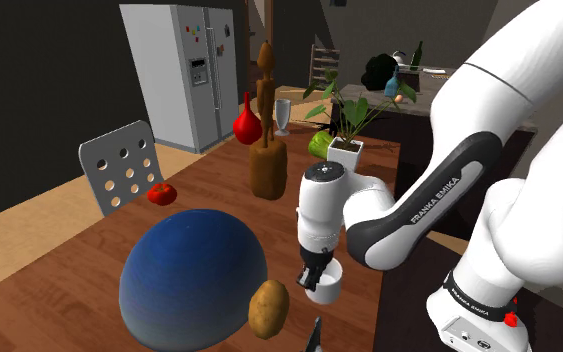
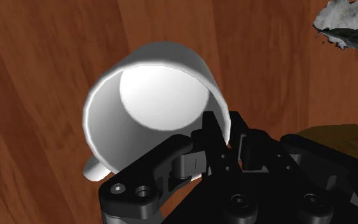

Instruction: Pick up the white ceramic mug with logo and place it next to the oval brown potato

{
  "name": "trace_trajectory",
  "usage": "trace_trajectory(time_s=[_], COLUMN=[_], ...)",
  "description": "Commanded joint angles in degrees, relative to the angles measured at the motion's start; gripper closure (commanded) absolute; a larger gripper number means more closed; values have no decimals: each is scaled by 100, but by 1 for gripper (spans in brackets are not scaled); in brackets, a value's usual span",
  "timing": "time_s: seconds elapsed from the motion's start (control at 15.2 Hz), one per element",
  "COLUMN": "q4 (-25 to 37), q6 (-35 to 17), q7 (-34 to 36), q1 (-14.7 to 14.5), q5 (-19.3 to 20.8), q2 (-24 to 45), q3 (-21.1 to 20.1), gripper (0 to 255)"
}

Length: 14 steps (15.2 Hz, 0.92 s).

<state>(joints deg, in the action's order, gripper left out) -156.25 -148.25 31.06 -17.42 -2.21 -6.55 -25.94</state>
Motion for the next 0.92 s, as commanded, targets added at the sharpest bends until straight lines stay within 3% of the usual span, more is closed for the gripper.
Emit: trace_trajectory(time_s=[0.0, 0.53, 0.59, 0.86], q4=[-33, -33, -33, -35], q6=[-260, -260, -269, -270], q7=[164, 164, 168, 155], q1=[81, 83, 87, 93], q5=[224, 224, 235, 235], q2=[287, 287, 297, 295], q3=[-17, -19, -18, -10], gripper=[255, 255, 0, 0])
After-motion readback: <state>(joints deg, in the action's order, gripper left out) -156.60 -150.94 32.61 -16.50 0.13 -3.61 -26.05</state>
